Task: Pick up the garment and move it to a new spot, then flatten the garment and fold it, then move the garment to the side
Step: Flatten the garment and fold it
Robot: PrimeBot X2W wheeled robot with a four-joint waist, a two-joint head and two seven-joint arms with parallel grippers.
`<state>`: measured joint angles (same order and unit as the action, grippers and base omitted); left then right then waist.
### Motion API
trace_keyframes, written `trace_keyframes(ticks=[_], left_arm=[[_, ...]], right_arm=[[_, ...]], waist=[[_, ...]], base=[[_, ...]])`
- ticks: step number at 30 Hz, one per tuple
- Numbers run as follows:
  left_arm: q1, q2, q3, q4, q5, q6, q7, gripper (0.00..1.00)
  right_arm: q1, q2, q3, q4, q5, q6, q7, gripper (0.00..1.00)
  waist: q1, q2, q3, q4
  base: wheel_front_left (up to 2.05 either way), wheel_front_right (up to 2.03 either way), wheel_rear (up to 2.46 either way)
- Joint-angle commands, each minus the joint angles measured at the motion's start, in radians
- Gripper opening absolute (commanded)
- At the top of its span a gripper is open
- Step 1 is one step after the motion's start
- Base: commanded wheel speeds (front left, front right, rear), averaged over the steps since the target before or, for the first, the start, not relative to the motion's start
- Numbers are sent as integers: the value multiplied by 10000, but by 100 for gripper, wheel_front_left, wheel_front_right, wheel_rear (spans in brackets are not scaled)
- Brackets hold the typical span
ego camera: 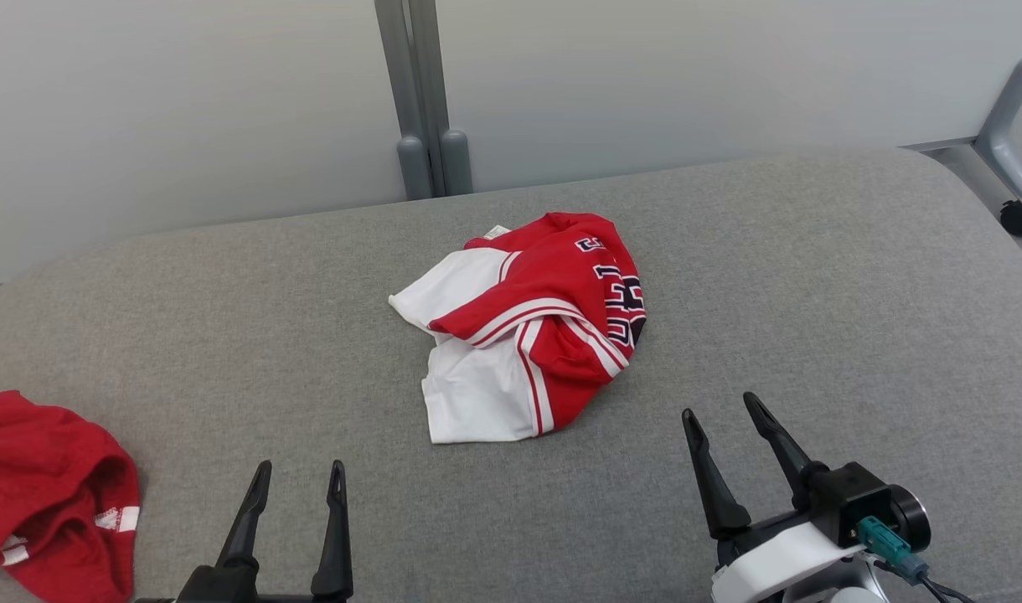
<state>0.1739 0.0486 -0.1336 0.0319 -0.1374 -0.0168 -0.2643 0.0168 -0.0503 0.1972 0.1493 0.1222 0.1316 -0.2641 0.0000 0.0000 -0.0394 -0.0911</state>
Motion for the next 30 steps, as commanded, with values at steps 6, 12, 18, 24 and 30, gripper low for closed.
trace_keyframes(ticks=[6, 12, 18, 24, 30], left_arm=[[88, 35, -15, 59, 39, -64, 0, 100], [115, 35, -63, 96, 72, -32, 0, 100], [-24, 34, -192, 185, 254, -167, 0, 100], [-683, 32, -621, 532, 691, -541, 0, 100], [-2206, 34, -1599, 1192, 1193, -941, 0, 100]], right_arm=[[145, -2, 1, 46, 92, -17, -5, 100], [160, -2, 20, 67, 60, -17, -5, 100], [126, -2, -6, 39, 24, -18, -5, 100], [-44, -4, -49, -16, 1, -18, -5, 100], [-285, -3, -210, -93, -34, -18, -5, 100]], waist=[[0, 0, -46, 52], [0, 0, -70, 62], [0, 0, 14, 64], [0, 0, 290, -102], [0, 0, 859, -450]], base=[[0, 0, 0], [0, 0, 0], [0, 0, 0], [0, 0, 0], [0, 0, 0]])
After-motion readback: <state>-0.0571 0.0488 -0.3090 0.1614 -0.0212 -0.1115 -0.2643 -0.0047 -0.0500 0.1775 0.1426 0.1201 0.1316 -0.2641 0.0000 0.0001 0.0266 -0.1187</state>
